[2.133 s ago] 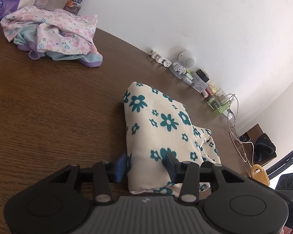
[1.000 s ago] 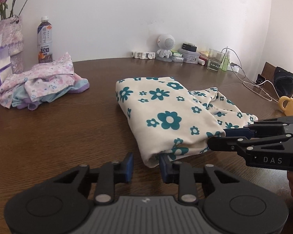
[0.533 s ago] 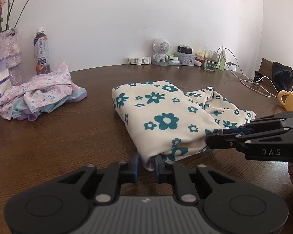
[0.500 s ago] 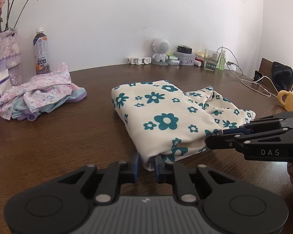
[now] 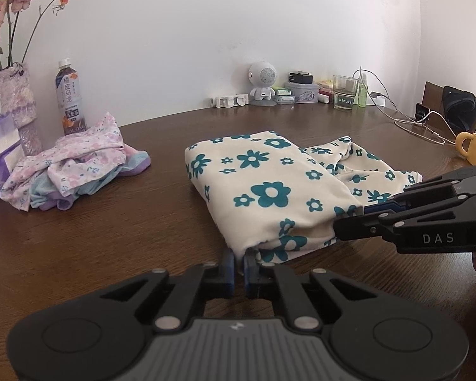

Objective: Fold clothes

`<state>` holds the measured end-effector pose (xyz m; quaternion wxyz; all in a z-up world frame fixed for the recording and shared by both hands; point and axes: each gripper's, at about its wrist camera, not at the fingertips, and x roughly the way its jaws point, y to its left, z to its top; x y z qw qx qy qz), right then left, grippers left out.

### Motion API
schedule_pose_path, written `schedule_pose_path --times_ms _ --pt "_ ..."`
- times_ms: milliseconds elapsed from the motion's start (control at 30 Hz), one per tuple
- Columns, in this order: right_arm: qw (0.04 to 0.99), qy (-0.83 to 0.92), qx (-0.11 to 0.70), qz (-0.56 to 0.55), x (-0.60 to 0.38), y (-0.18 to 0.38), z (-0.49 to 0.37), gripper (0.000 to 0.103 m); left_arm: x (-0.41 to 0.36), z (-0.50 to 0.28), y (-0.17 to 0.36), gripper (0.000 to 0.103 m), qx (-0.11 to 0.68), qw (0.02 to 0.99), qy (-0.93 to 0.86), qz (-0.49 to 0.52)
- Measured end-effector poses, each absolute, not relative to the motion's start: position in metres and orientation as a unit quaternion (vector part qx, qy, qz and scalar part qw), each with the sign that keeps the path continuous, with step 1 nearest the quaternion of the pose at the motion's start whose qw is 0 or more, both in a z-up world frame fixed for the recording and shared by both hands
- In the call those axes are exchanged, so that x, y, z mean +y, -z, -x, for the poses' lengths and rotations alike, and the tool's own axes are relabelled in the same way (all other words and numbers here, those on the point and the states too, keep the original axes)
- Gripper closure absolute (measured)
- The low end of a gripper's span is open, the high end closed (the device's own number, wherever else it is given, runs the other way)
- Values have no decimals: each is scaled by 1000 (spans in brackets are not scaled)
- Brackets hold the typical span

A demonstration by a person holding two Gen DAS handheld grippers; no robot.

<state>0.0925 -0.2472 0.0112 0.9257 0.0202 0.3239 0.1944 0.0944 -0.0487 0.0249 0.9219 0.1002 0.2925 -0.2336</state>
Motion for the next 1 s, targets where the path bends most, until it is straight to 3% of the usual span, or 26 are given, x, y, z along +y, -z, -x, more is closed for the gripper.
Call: schedule_pose_path --times_ms 600,700,767,900,967,1000 --pt "907 -252 338 -4 -191 -14 -97 88 8 -85 -29 98 295 929 202 -100" --pt "904 -256 341 -17 -197 -16 -96 81 13 -85 -32 82 305 925 212 -75" --pt "902 -260 343 -37 -206 -20 -94 70 20 -82 -39 52 303 924 229 -48" --pt "889 -271 342 -136 -238 -31 -100 63 29 -81 -59 44 293 920 259 -2" --pt "891 -257 335 -164 -247 -37 -111 62 29 -90 -70 31 284 923 258 17" --pt "897 -243 332 -164 -248 -38 -118 62 29 -98 -73 30 285 924 253 30"
